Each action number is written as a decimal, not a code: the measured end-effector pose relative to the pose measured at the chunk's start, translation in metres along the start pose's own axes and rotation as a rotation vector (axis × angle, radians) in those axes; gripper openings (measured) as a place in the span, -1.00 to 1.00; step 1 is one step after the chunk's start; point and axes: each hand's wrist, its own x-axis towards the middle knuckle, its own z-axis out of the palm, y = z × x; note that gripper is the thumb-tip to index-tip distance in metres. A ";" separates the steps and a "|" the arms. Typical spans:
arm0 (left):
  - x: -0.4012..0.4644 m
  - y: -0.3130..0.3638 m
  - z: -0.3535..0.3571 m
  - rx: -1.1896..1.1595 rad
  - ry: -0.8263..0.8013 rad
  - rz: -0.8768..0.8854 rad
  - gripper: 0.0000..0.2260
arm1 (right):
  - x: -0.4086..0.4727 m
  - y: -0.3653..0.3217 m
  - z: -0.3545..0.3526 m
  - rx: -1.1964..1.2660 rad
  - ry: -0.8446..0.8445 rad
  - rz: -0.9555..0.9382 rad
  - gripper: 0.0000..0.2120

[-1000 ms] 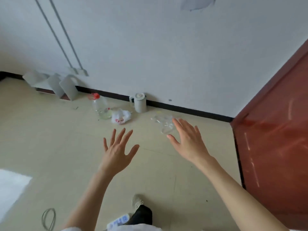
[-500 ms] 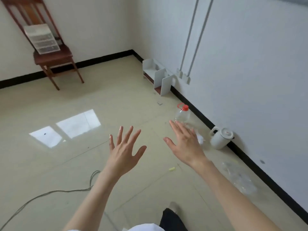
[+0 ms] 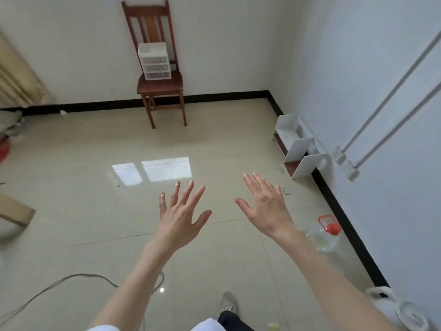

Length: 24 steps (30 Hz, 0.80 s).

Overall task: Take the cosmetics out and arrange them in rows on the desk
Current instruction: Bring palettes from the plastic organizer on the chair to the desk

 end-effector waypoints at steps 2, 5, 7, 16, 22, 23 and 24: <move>0.037 -0.011 -0.013 0.043 0.029 0.009 -0.28 | 0.043 -0.001 -0.010 0.004 -0.002 -0.041 -0.39; 0.089 -0.035 -0.035 0.096 0.087 -0.008 -0.29 | 0.104 -0.008 -0.019 0.003 -0.016 -0.100 -0.39; 0.119 -0.051 -0.047 0.108 0.126 -0.046 -0.31 | 0.143 -0.016 -0.020 0.001 -0.030 -0.137 -0.39; 0.247 -0.130 -0.047 0.000 0.129 -0.226 -0.30 | 0.326 -0.067 0.000 0.006 -0.068 -0.253 -0.38; 0.357 -0.202 -0.074 -0.059 0.134 -0.252 -0.28 | 0.460 -0.114 0.007 0.056 -0.083 -0.238 -0.38; 0.377 -0.214 -0.081 -0.064 0.140 -0.249 -0.29 | 0.481 -0.121 0.007 0.065 -0.079 -0.235 -0.38; 0.396 -0.225 -0.089 -0.065 0.142 -0.243 -0.31 | 0.501 -0.127 0.007 0.068 -0.071 -0.232 -0.38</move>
